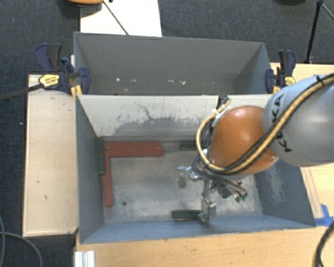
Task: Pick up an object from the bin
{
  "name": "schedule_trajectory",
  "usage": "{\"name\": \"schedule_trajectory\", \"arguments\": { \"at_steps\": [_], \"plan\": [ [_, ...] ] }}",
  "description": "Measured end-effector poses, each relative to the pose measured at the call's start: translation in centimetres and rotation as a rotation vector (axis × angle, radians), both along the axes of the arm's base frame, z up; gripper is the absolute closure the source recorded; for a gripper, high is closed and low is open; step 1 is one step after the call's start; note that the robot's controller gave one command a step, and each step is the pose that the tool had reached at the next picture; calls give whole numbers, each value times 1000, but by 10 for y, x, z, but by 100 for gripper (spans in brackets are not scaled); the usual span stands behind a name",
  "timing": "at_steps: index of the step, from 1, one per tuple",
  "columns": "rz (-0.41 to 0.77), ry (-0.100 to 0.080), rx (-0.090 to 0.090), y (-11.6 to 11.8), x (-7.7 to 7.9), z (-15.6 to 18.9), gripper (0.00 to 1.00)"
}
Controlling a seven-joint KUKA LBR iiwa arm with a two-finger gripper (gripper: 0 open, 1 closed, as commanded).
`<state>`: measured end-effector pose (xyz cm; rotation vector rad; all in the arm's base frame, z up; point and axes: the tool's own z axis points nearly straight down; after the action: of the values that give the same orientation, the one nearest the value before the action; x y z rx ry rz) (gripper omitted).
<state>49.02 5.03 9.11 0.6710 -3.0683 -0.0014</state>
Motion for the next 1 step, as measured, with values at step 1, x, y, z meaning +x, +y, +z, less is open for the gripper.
{"name": "schedule_trajectory", "arguments": {
  "at_steps": [1],
  "plan": [
    [63, -6, 1, 2, 0, 16, 0]
  ]
}}
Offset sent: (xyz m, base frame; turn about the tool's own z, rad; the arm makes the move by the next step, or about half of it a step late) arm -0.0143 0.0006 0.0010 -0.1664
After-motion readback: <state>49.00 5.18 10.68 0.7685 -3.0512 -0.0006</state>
